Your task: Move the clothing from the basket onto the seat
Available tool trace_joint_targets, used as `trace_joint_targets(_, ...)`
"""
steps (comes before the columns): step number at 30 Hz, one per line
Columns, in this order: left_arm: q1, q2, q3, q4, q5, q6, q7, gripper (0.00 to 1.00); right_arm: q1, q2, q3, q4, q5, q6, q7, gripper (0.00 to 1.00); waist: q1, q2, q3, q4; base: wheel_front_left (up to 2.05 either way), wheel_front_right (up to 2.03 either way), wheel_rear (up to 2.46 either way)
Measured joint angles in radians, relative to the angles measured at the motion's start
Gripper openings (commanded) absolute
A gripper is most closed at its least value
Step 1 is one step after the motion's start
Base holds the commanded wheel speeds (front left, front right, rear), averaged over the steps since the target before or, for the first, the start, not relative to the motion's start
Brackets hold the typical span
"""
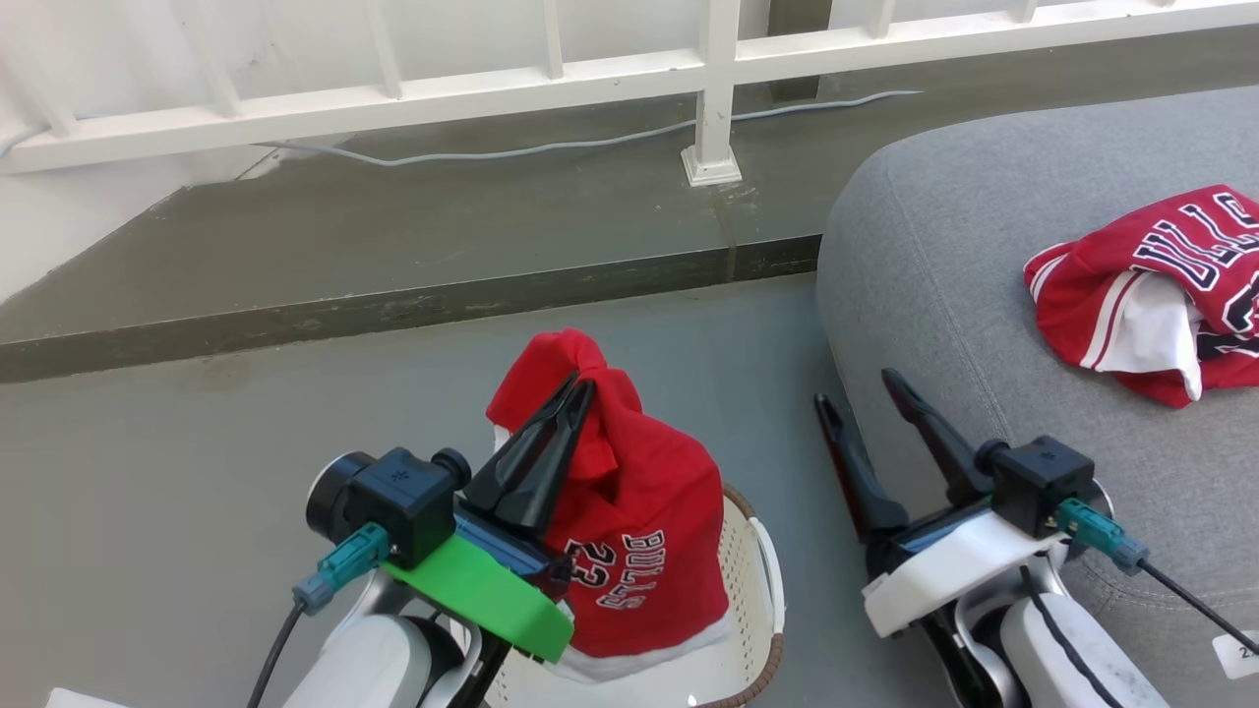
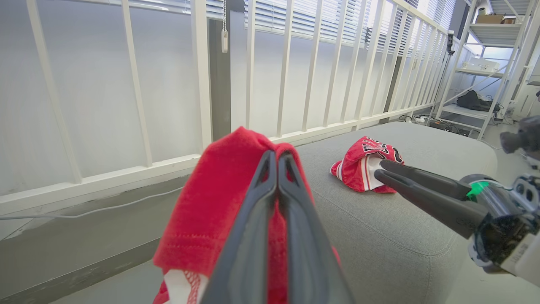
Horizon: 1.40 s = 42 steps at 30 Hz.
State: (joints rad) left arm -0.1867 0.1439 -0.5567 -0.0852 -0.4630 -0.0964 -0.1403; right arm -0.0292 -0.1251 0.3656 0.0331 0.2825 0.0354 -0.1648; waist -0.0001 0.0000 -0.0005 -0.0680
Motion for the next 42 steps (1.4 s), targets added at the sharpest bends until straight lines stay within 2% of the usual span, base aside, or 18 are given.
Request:
trace_joint_targets(7,0.008,0.006,-0.002,-0.031,0.000,0.009,0.017,0.00,-0.002,0.017,0.054,-0.052,0.001,0.028,0.007,1.00,0.0000,0.0000,-0.001,-0.001,0.00,0.00,0.00)
trace_joint_targets(13,0.015,0.009,-0.007,-0.057,0.000,0.010,0.032,0.00,-0.003,0.035,0.154,-0.095,0.017,0.061,0.020,1.00,0.0000,0.0000,-0.002,0.000,0.00,0.00,0.00)
trace_joint_targets(18,0.018,0.010,-0.016,-0.069,0.000,0.010,0.043,0.00,-0.003,0.040,0.237,-0.097,0.036,0.071,0.040,1.00,0.0000,0.0000,-0.002,0.003,0.00,0.00,0.00)
trace_joint_targets(24,0.018,0.009,-0.032,-0.093,0.000,0.010,0.053,0.00,-0.005,0.047,0.308,-0.064,0.037,0.079,0.060,1.00,0.0001,0.0000,-0.001,0.008,0.00,0.00,0.00)
trace_joint_targets(33,0.018,0.005,-0.066,-0.119,-0.008,0.008,0.070,0.00,-0.072,0.046,0.319,0.042,0.034,0.079,0.060,1.00,0.0001,0.0000,0.001,0.026,0.00,0.00,0.00)
trace_joint_targets(34,0.018,0.005,-0.068,-0.119,-0.009,0.008,0.071,0.00,-0.077,0.046,0.319,0.050,0.035,0.079,0.060,0.40,0.0001,0.0000,0.001,0.027,0.00,0.00,0.00)
trace_joint_targets(35,0.018,0.004,-0.071,-0.121,-0.009,0.008,0.071,0.00,-0.083,0.046,0.320,0.058,0.035,0.079,0.059,0.16,0.0001,0.0000,0.001,0.029,0.00,0.00,0.00)
trace_joint_targets(36,0.018,0.004,-0.074,-0.123,-0.009,0.007,0.074,0.00,-0.090,0.047,0.320,0.066,0.036,0.079,0.059,0.00,0.0001,0.0000,0.001,0.030,0.00,0.00,0.00)
trace_joint_targets(42,0.018,0.002,-0.091,-0.129,-0.011,0.005,0.078,0.00,-0.112,0.052,0.325,0.111,0.057,0.079,0.046,0.00,0.0001,0.0000,0.001,0.037,0.00,0.00,0.00)
